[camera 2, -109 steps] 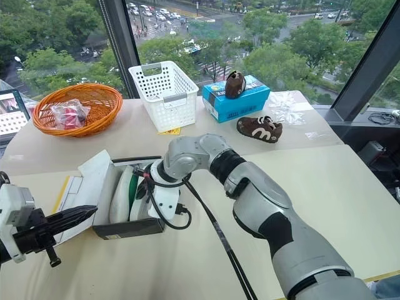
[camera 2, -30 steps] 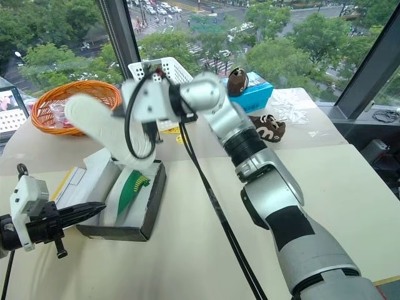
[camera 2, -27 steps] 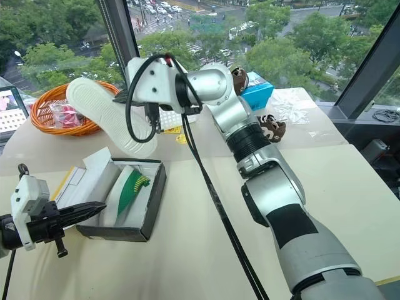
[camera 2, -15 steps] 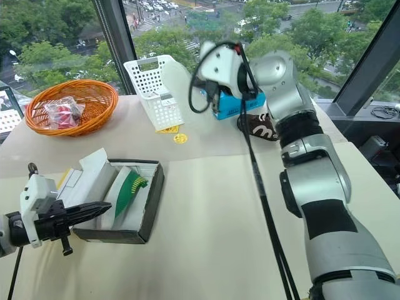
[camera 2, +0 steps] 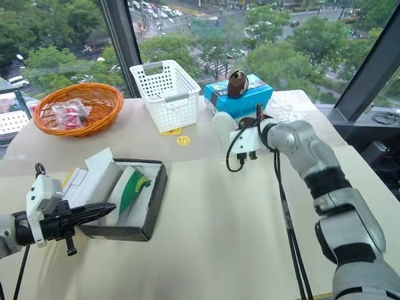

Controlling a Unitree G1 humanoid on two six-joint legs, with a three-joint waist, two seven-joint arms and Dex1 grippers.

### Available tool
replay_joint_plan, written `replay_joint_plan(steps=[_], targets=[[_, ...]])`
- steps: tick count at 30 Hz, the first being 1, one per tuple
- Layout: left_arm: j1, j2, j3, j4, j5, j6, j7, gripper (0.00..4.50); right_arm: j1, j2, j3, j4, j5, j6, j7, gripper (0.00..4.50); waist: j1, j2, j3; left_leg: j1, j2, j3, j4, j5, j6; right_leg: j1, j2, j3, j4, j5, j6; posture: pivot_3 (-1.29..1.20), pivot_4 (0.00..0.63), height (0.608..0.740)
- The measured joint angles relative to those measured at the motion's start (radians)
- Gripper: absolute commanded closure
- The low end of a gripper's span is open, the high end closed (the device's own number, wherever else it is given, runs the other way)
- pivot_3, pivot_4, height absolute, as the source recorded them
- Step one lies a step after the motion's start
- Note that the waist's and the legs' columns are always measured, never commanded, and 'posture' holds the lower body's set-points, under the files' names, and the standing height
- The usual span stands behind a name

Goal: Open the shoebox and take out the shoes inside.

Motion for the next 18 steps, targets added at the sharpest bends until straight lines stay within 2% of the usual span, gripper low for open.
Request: replay_joint_plan(steps=[2, 7, 12, 17, 18], targets=[[-0.001, 0.000, 0.000, 0.001, 0.000, 0.000, -0.001, 4.50, 0.070, 0.017, 0.012, -0.108, 0.001, 0.042, 0.038, 4.47, 0.010, 0.000, 0.000, 0.004, 0.000, 0.001, 0.001, 0.001, 0.001, 0.003, -0.001, 0.000, -0.001, -0.004, -0.005, 0.00, 0.150, 0.736], [-0.006, 0.000, -0.005, 0.003, 0.001, 0.000, -0.004, 4.50, 0.209, 0.048, 0.057, -0.240, -0.002, 0.162, 0.145, 4.47, 0.023, 0.001, 0.002, -0.002, -0.003, 0.003, 0.002, 0.006, 0.005, -0.001, -0.005, 0.001, 0.000, -0.002, -0.002, 0.00, 0.150, 0.736], [-0.022, 0.001, -0.014, 0.015, 0.001, 0.000, -0.010, 4.50, 0.270, 0.053, 0.070, -0.358, 0.022, 0.214, 0.250, 4.47, 0.018, 0.002, 0.004, -0.005, -0.003, 0.004, -0.001, 0.005, 0.003, -0.006, -0.003, 0.001, 0.001, 0.002, 0.003, 0.00, 0.150, 0.736], [-0.029, 0.001, -0.023, 0.020, 0.001, 0.000, -0.010, 4.50, 0.282, 0.065, 0.065, -0.384, 0.030, 0.278, 0.292, 4.47, 0.009, 0.002, 0.004, -0.017, -0.002, 0.003, 0.000, 0.004, 0.002, -0.018, -0.002, 0.001, 0.002, 0.005, -0.004, 0.00, 0.150, 0.736], [-0.029, 0.001, -0.024, 0.020, 0.001, 0.000, -0.010, 4.50, 0.282, 0.065, 0.064, -0.385, 0.033, 0.287, 0.295, 3.89, 0.009, 0.002, 0.004, -0.017, -0.002, 0.003, 0.000, 0.004, 0.002, -0.018, -0.003, 0.001, 0.002, 0.005, -0.004, 0.00, 0.150, 0.736]])
